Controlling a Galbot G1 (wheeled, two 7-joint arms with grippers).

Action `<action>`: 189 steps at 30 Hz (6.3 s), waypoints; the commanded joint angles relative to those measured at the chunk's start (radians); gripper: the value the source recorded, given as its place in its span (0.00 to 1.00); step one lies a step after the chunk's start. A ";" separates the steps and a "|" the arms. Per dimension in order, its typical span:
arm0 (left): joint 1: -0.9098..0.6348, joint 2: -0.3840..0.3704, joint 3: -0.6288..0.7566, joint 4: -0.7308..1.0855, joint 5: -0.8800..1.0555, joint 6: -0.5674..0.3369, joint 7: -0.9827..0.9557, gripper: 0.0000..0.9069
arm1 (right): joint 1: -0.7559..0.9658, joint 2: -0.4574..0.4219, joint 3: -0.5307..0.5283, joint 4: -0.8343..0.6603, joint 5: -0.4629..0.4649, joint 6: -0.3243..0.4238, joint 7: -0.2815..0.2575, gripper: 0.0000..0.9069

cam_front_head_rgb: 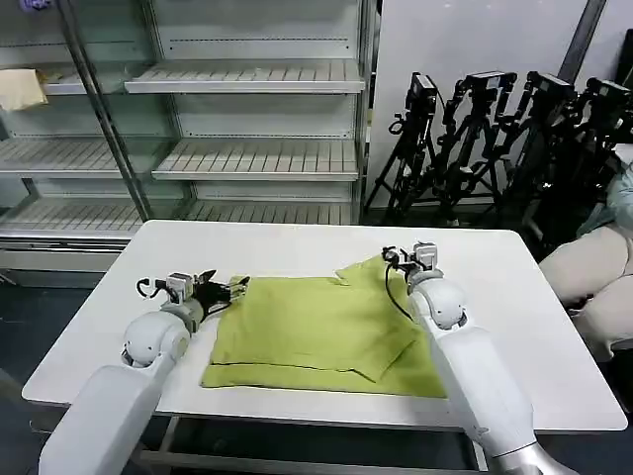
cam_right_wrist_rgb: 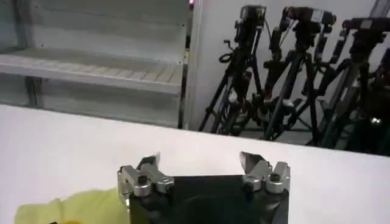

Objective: Fold and organize the clothes.

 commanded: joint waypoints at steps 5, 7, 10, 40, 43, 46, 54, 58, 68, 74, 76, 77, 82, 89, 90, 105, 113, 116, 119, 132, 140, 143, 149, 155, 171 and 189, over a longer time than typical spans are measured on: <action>-0.033 -0.014 0.018 0.069 0.010 0.004 0.004 1.00 | 0.008 0.017 -0.012 -0.046 0.045 -0.002 -0.004 1.00; -0.030 -0.013 0.017 0.068 0.010 0.006 0.004 1.00 | 0.008 0.020 -0.014 -0.050 0.058 -0.002 -0.005 1.00; -0.026 -0.010 0.016 0.067 0.010 0.006 0.006 1.00 | 0.008 0.025 -0.016 -0.057 0.059 -0.002 -0.010 1.00; -0.002 -0.014 0.009 0.054 0.026 0.005 0.066 0.01 | 0.038 0.075 -0.006 -0.150 0.112 -0.001 -0.057 0.00; -0.002 -0.012 0.007 0.051 0.025 0.005 0.066 0.01 | 0.038 0.075 -0.007 -0.152 0.104 0.011 -0.062 0.00; -0.003 -0.012 0.005 0.050 0.023 0.004 0.068 0.01 | 0.036 0.075 -0.006 -0.147 0.097 0.038 -0.073 0.00; 0.009 -0.022 -0.008 0.033 0.014 -0.040 0.077 0.01 | 0.017 0.057 -0.008 -0.074 0.085 0.120 -0.090 0.00; 0.035 0.001 -0.028 -0.038 -0.038 -0.069 0.080 0.01 | -0.034 0.028 0.001 0.024 0.115 0.107 -0.068 0.00; 0.193 0.034 -0.105 -0.216 -0.068 -0.074 0.080 0.01 | -0.195 -0.056 0.029 0.299 0.181 0.062 -0.040 0.00; 0.288 0.047 -0.136 -0.286 -0.059 -0.085 0.081 0.01 | -0.311 -0.103 0.055 0.437 0.177 0.048 -0.042 0.00; 0.308 0.049 -0.147 -0.297 -0.059 -0.086 0.079 0.01 | -0.353 -0.113 0.064 0.480 0.176 0.047 -0.042 0.00; 0.318 0.051 -0.154 -0.306 -0.058 -0.089 0.079 0.02 | -0.372 -0.117 0.071 0.503 0.175 0.046 -0.042 0.00; 0.398 0.056 -0.186 -0.375 -0.057 -0.097 0.076 0.01 | -0.480 -0.141 0.108 0.598 0.171 0.044 -0.052 0.00; 0.449 0.071 -0.209 -0.408 -0.037 -0.106 0.072 0.02 | -0.581 -0.146 0.141 0.683 0.156 0.047 -0.055 0.00; 0.453 0.072 -0.210 -0.416 -0.037 -0.106 0.071 0.01 | -0.586 -0.146 0.145 0.688 0.140 0.046 -0.056 0.00; 0.535 0.097 -0.212 -0.479 -0.006 -0.112 0.064 0.01 | -0.629 -0.162 0.190 0.704 0.110 0.042 -0.068 0.00; 0.545 0.092 -0.209 -0.472 0.047 -0.085 0.050 1.00 | -0.628 -0.167 0.193 0.683 0.099 0.045 -0.094 1.00; 0.539 0.091 -0.218 -0.473 0.068 -0.082 0.041 1.00 | -0.634 -0.176 0.199 0.691 0.098 0.057 -0.128 1.00; 0.529 0.083 -0.239 -0.479 0.065 -0.093 0.017 1.00 | -0.639 -0.178 0.217 0.705 0.111 0.064 -0.131 1.00; 0.554 0.020 -0.192 -0.551 -0.227 0.010 -0.386 1.00 | -0.729 -0.175 0.310 0.775 0.090 0.106 -0.171 1.00; 0.523 0.009 -0.187 -0.489 -0.312 0.011 -0.490 1.00 | -0.747 -0.158 0.315 0.783 0.066 0.116 -0.177 1.00; 0.538 0.012 -0.189 -0.501 -0.345 0.012 -0.487 0.02 | -0.748 -0.154 0.315 0.784 0.061 0.116 -0.175 1.00; 0.540 0.006 -0.185 -0.499 -0.385 0.011 -0.458 0.01 | -0.743 -0.147 0.308 0.783 0.051 0.110 -0.173 1.00; 0.549 0.000 -0.182 -0.534 -0.399 0.009 -0.447 0.01 | -0.744 -0.142 0.305 0.778 0.039 0.110 -0.173 1.00; 0.540 -0.006 -0.180 -0.529 -0.277 -0.052 -0.393 0.01 | -0.749 -0.139 0.291 0.772 0.027 0.113 -0.172 1.00; 0.645 0.297 -0.687 -0.440 -0.125 0.013 -0.052 0.01 | -0.743 -0.133 0.292 0.770 0.021 0.125 -0.170 1.00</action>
